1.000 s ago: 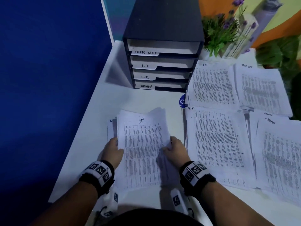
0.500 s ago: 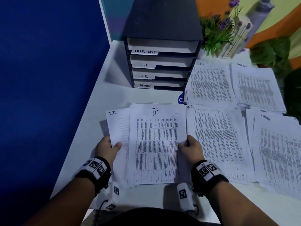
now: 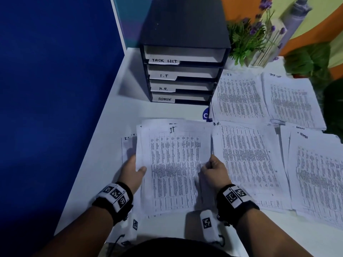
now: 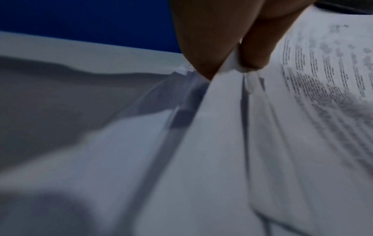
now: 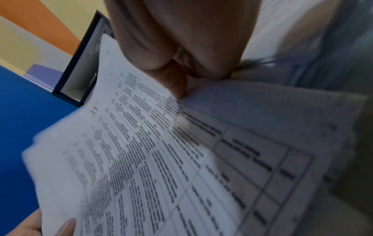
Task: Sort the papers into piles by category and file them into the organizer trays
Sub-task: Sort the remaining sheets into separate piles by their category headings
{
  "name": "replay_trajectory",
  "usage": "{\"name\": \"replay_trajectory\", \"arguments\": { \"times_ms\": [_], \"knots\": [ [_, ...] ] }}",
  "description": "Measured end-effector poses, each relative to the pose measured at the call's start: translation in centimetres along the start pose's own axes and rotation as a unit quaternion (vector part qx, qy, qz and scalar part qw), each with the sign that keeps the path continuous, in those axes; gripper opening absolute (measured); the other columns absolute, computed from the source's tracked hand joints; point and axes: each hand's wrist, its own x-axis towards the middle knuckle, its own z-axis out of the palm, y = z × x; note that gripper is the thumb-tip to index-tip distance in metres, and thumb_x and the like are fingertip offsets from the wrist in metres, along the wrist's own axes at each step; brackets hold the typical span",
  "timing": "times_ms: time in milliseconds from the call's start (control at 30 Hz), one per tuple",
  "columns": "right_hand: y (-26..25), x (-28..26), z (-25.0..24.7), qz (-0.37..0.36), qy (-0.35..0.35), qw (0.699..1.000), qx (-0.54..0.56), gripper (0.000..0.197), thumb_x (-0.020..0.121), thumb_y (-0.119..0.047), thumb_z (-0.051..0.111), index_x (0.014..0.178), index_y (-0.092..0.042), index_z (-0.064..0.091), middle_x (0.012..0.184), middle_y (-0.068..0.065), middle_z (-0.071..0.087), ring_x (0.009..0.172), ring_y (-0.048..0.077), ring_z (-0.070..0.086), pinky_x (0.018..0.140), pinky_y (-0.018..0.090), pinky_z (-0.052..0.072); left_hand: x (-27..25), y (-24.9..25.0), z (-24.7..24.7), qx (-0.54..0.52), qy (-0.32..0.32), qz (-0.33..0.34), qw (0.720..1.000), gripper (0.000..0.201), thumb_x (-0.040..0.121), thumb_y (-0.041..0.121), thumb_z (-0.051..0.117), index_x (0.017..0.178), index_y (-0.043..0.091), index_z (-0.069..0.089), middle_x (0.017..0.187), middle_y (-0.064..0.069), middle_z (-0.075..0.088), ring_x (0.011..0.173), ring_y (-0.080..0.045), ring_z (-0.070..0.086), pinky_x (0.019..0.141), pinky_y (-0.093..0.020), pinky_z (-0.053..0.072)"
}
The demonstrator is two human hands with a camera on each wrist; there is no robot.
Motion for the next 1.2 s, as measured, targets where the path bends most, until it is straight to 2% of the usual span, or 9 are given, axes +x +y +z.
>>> {"name": "replay_trajectory", "arguments": {
  "times_ms": [133, 233, 367, 567, 767, 867, 967, 1100, 1200],
  "knots": [
    [-1.5, 0.1, -0.8, -0.009, -0.008, 0.998, 0.069, 0.023, 0.081, -0.005, 0.064, 0.098, -0.018, 0.056, 0.077, 0.004, 0.061, 0.067, 0.019, 0.059, 0.065, 0.034, 0.052, 0.1, 0.4, 0.4, -0.122, -0.064, -0.002, 0.991, 0.046, 0.095, 0.004, 0.049, 0.127, 0.037, 0.052, 0.123, 0.013, 0.062, 0.115, -0.009, 0.057, 0.101, -0.032, 0.041],
    [-1.7, 0.9, -1.2, 0.008, 0.005, 0.998, 0.065, 0.019, 0.081, 0.003, 0.061, 0.083, -0.015, 0.061, 0.06, -0.002, 0.061, 0.055, 0.017, 0.056, 0.057, 0.03, 0.049, 1.1, 0.0, 0.1, 0.013, 0.004, 0.014, 1.0, 0.033, 0.091, 0.012, 0.059, 0.12, 0.027, 0.057, 0.122, 0.002, 0.061, 0.118, -0.021, 0.056, 0.096, -0.03, 0.043],
    [-1.4, 1.2, -1.2, 0.005, 0.045, 0.987, -0.152, 0.018, 0.081, -0.003, 0.059, 0.067, -0.013, 0.053, 0.063, 0.002, 0.059, 0.063, 0.023, 0.056, 0.058, 0.025, 0.042, 1.7, -1.9, -0.4, 0.311, 0.06, -0.063, 0.946, 0.087, 0.07, 0.045, 0.079, 0.143, 0.023, 0.036, 0.147, -0.007, 0.036, 0.137, -0.027, 0.031, 0.113, -0.042, 0.029],
    [-0.4, 0.6, -0.1, 0.023, 0.031, 0.99, -0.139, 0.02, 0.08, 0.0, 0.057, 0.069, -0.016, 0.06, 0.05, -0.019, 0.059, 0.054, 0.012, 0.053, 0.039, 0.013, 0.036, 2.3, -2.0, -0.4, 0.218, 0.074, -0.115, 0.966, 0.112, 0.062, 0.025, 0.088, 0.15, 0.019, 0.02, 0.148, -0.014, 0.031, 0.14, -0.03, 0.023, 0.113, -0.041, 0.032],
    [-0.6, 0.7, 0.2, 0.031, 0.005, 0.992, -0.122, 0.021, 0.081, -0.003, 0.056, 0.069, -0.02, 0.056, 0.073, -0.013, 0.071, 0.063, 0.017, 0.06, 0.052, 0.022, 0.042, 1.5, -1.5, -0.4, 0.214, 0.078, -0.175, 0.958, 0.091, 0.069, 0.017, 0.075, 0.147, 0.024, 0.028, 0.148, -0.01, 0.023, 0.134, -0.033, 0.032, 0.105, -0.041, 0.037],
    [-0.5, 0.9, 0.5, 0.026, -0.002, 0.994, -0.103, 0.008, 0.082, -0.009, 0.058, 0.075, -0.014, 0.058, 0.086, 0.008, 0.074, 0.074, 0.029, 0.066, 0.062, 0.031, 0.05, 2.1, -1.7, -0.6, 0.147, 0.088, -0.147, 0.974, 0.079, 0.07, 0.025, 0.071, 0.141, 0.019, 0.038, 0.141, -0.008, 0.047, 0.129, -0.028, 0.044, 0.106, -0.04, 0.041],
    [-0.5, 0.7, 0.7, 0.027, -0.019, 0.997, -0.069, 0.004, 0.083, -0.01, 0.059, 0.086, -0.01, 0.061, 0.081, 0.013, 0.07, 0.069, 0.028, 0.062, 0.072, 0.039, 0.054, 2.6, -1.9, -1.0, 0.083, 0.058, -0.13, 0.986, 0.034, 0.08, 0.032, 0.059, 0.112, 0.022, 0.058, 0.109, -0.001, 0.068, 0.096, -0.028, 0.065, 0.091, -0.042, 0.053],
    [-0.6, -0.1, 0.7, 0.055, -0.045, 0.996, 0.061, 0.012, 0.076, -0.013, 0.061, 0.072, -0.022, 0.055, 0.069, 0.012, 0.058, 0.061, 0.025, 0.055, 0.06, 0.05, 0.054, 1.7, -1.1, -1.3, 0.007, 0.045, -0.079, 0.996, 0.016, 0.086, 0.017, 0.067, 0.1, 0.023, 0.064, 0.096, 0.003, 0.071, 0.092, -0.023, 0.067, 0.09, -0.035, 0.052],
    [-1.4, -0.5, -0.3, 0.057, -0.032, 0.983, 0.169, 0.019, 0.077, -0.001, 0.061, 0.079, -0.019, 0.057, 0.068, 0.008, 0.057, 0.063, 0.021, 0.049, 0.059, 0.037, 0.045, 1.1, 0.1, -2.0, -0.081, 0.067, -0.056, 0.993, 0.025, 0.079, 0.016, 0.078, 0.099, 0.023, 0.065, 0.092, 0.006, 0.071, 0.088, -0.017, 0.067, 0.086, -0.032, 0.052]
  ]
}}
